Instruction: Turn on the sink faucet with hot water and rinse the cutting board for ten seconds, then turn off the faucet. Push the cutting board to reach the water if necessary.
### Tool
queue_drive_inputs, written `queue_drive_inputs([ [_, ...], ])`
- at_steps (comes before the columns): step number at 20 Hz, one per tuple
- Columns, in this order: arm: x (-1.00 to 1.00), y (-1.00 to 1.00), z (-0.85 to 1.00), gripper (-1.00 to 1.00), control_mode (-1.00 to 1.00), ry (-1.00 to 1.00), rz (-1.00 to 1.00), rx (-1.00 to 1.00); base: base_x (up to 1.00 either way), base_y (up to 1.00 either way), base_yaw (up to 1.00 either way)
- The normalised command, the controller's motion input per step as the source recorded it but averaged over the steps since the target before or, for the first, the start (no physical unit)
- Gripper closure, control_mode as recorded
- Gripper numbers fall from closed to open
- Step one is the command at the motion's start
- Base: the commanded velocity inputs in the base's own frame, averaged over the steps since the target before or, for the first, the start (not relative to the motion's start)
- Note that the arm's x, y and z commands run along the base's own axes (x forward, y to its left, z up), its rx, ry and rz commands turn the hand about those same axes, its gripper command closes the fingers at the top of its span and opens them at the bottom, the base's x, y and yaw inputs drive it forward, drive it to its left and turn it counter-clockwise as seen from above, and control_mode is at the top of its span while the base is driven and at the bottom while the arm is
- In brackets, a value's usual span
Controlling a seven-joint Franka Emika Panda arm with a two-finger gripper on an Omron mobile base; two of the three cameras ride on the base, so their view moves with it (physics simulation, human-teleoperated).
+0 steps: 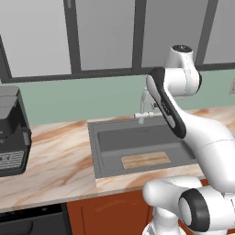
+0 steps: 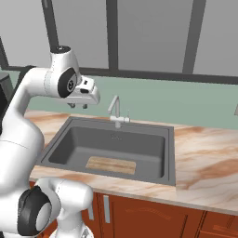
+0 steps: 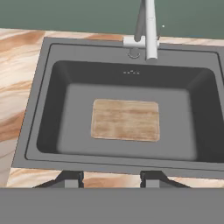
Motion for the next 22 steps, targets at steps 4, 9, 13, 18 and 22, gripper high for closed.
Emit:
queue_drive_inputs([
  [4, -0.07, -0.05, -0.01, -1.0, -1.0, -0.04, 0.0, 0.0, 0.0, 0.0, 0.0],
  [9, -0.15, -0.45, -0.1, -1.0, -1.0, -0.12, 0.0, 0.04, 0.0, 0.0, 0.0],
  [13, -0.04, -0.72, -0.15, -1.0, -1.0, -0.15, 0.01, 0.09, 0.0, 0.0, 0.0],
  [18, 0.0, -0.71, -0.06, -1.0, -1.0, -0.22, 0.03, 0.11, 0.0, 0.0, 0.0],
  [22, 0.0, -0.66, 0.0, -1.0, -1.0, -0.31, 0.04, 0.15, 0.0, 0.0, 0.0],
])
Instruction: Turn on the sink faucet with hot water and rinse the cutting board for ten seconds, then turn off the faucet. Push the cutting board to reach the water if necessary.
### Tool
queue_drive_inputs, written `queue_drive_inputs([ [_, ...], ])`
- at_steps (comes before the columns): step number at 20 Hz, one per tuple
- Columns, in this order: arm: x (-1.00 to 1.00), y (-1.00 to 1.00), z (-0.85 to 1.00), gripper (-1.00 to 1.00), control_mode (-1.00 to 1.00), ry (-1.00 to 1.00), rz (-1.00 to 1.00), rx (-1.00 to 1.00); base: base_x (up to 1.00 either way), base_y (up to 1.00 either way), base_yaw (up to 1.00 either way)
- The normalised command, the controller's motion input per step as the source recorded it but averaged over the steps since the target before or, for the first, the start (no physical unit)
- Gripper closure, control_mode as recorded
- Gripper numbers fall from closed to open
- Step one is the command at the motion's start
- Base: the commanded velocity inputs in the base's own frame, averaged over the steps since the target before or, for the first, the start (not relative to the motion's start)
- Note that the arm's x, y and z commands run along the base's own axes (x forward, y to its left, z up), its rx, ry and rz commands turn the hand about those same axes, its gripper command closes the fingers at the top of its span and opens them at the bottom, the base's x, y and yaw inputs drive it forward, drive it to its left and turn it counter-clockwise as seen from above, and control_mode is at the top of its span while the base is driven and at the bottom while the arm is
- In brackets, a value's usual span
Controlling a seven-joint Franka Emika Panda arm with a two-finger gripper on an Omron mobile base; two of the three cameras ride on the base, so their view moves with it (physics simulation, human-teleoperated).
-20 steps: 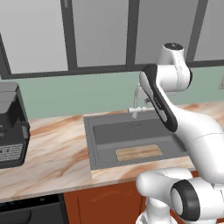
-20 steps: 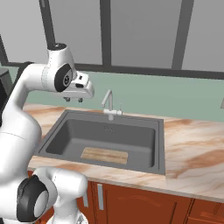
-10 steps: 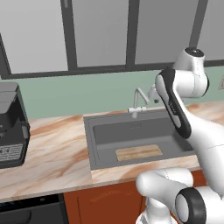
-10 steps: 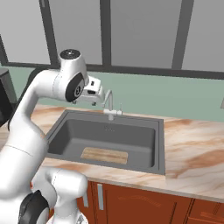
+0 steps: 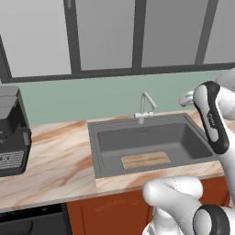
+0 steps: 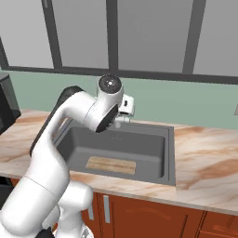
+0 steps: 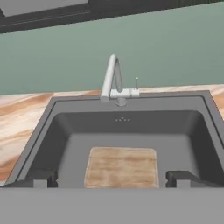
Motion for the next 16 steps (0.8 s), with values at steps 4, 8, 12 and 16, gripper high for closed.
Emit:
queue_drive_inputs([
  [4, 0.0, -0.56, 0.0, -1.0, -1.0, -0.3, 0.07, 0.14, 0.0, 0.0, 0.0],
  [8, 0.0, -0.34, -0.08, -1.0, -1.0, -0.25, 0.09, 0.04, 0.0, 0.0, 0.0],
  [12, 0.0, -0.12, -0.16, -1.0, -1.0, -0.19, 0.08, 0.0, 0.0, 0.0, 0.0],
  [16, 0.08, 0.0, -0.08, -1.0, -1.0, -0.13, 0.02, 0.0, 0.0, 0.0, 0.0],
])
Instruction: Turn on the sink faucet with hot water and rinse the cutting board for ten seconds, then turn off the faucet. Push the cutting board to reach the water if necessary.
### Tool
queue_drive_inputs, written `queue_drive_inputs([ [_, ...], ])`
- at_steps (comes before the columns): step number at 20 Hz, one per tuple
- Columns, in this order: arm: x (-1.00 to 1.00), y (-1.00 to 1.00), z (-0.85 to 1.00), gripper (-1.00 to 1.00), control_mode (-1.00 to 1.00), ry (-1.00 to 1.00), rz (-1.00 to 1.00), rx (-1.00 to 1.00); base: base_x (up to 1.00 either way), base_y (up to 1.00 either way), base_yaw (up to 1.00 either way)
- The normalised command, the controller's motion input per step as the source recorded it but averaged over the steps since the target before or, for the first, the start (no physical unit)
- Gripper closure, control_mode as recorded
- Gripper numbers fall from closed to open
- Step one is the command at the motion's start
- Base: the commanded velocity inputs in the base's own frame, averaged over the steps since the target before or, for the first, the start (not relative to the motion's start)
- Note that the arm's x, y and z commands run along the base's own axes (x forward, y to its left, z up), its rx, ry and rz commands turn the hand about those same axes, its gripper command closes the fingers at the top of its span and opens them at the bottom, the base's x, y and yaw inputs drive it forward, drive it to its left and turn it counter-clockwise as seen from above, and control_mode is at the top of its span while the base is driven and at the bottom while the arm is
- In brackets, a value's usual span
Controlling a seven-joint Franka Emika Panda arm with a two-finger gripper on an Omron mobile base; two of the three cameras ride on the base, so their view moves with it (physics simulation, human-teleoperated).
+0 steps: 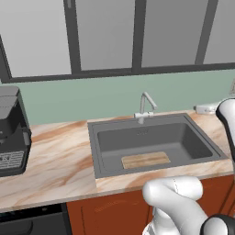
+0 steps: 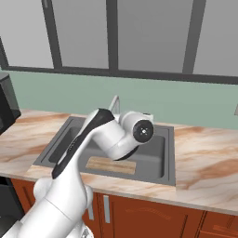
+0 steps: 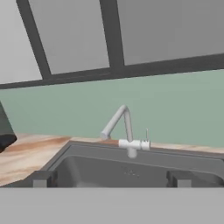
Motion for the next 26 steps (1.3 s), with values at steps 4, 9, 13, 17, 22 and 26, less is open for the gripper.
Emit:
queue_drive_inputs([
  [4, 0.13, -0.05, -0.06, -1.0, -1.0, -0.1, 0.01, 0.0, 0.0, 0.0, 0.0],
  [9, 0.09, -0.03, -0.03, -1.0, -1.0, -0.04, 0.0, 0.0, 0.0, 0.0, 0.0],
  [13, 0.13, 0.0, -0.02, -1.0, -1.0, 0.0, 0.0, 0.0, 0.0, 0.0, 0.0],
  [17, 0.18, 0.0, -0.13, -1.0, -1.0, 0.0, 0.0, 0.0, 0.0, 0.0, 0.0],
  [22, 0.27, 0.0, -0.28, -1.0, -1.0, 0.0, 0.0, 0.0, 0.0, 0.0, 0.0],
  [26, 0.32, 0.0, -0.35, -1.0, -1.0, 0.0, 0.0, 0.0, 0.0, 0.0, 0.0],
])
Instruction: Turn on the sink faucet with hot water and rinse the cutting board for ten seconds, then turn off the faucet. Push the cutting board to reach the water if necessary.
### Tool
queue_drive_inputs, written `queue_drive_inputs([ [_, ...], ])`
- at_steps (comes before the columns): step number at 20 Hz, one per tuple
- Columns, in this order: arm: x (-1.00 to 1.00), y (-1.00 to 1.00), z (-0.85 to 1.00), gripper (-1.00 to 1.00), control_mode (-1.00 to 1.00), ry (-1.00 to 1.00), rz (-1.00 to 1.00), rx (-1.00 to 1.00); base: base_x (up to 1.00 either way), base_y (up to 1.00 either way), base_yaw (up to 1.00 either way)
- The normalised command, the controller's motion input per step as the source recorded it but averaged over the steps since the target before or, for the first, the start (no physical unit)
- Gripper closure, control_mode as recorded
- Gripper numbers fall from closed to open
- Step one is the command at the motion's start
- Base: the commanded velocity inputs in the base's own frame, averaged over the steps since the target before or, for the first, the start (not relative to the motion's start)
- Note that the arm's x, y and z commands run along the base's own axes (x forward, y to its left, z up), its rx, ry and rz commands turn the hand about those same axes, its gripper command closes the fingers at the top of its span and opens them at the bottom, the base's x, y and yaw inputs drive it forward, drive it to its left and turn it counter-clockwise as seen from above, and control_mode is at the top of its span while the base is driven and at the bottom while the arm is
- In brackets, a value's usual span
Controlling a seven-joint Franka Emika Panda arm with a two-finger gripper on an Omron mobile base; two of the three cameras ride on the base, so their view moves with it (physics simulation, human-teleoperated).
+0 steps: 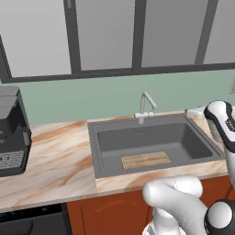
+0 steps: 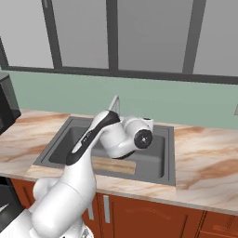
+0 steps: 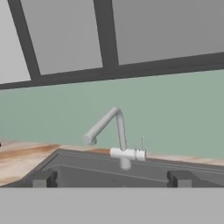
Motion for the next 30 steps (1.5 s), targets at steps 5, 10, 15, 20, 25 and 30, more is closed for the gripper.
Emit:
queue_drive_inputs([
  [5, 0.33, 0.0, -0.41, -1.0, -1.0, 0.0, 0.0, 0.0, 0.0, 0.0, 0.0],
  [10, 0.46, 0.02, -0.42, -1.0, -1.0, 0.0, 0.0, 0.0, 0.0, 0.0, 0.0],
  [15, 0.5, 0.07, -0.33, -1.0, -1.0, 0.0, 0.0, 0.0, 0.0, 0.0, 0.0],
  [20, 0.47, 0.09, -0.26, -1.0, -1.0, 0.0, 0.0, 0.0, 0.0, 0.0, 0.0],
  [25, 0.43, 0.04, -0.19, -1.0, -1.0, 0.0, 0.0, 0.0, 0.0, 0.0, 0.0],
  [30, 0.41, 0.02, -0.09, -1.0, -1.0, -0.01, 0.0, 0.0, 0.0, 0.0, 0.0],
])
